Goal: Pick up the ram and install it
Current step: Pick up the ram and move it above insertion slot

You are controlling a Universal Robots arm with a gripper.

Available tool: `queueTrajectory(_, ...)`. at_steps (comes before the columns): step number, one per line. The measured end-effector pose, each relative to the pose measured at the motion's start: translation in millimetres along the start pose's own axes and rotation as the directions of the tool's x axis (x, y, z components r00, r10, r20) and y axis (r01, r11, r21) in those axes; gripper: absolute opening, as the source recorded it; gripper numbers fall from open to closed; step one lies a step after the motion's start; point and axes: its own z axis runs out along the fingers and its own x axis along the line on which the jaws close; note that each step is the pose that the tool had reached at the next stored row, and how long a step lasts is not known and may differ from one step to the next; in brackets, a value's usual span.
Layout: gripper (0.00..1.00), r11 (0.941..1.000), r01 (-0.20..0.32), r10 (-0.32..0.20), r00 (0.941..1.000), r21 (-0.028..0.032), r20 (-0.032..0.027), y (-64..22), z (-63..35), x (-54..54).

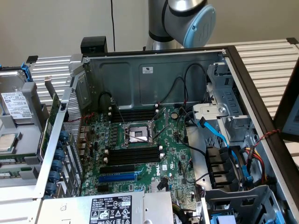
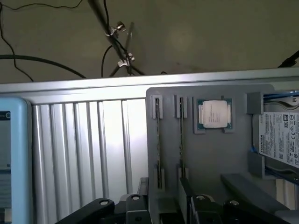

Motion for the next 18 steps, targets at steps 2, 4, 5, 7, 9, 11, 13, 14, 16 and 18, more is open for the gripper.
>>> queueTrajectory(2,0.39,1.0,-0.003,0.003,1.0,0.0001,0.0,0.0,3.6,0.1)
queueTrajectory(4,0.39,1.0,-0.004,0.004,1.0,-0.0001,-0.0001,0.1,7.1,-1.0)
queueTrajectory(5,0.39,1.0,-0.004,0.004,1.0,-0.0001,-0.0002,0.2,9.0,-2.8)
queueTrajectory(7,0.39,1.0,-0.005,0.005,1.0,0.0002,0.0001,0.6,12.9,-5.8)
queueTrajectory(9,0.39,1.0,-0.005,0.005,1.0,0.0,-0.0001,0.5,16.3,-5.9)
queueTrajectory(11,0.39,1.0,-0.005,0.005,1.0,0.0001,0.0,0.6,20.1,-5.8)
queueTrajectory(13,0.39,1.0,-0.005,0.005,1.0,0.0001,0.0,0.7,23.8,-5.3)
queueTrajectory(14,0.39,1.0,-0.005,0.005,1.0,0.0,-0.0001,0.7,25.5,-5.1)
queueTrajectory(16,0.39,1.0,-0.005,0.005,1.0,0.0001,0.0,0.7,29.2,-4.6)
queueTrajectory(18,0.39,1.0,-0.005,0.005,1.0,0.0001,0.0,0.7,32.8,-4.0)
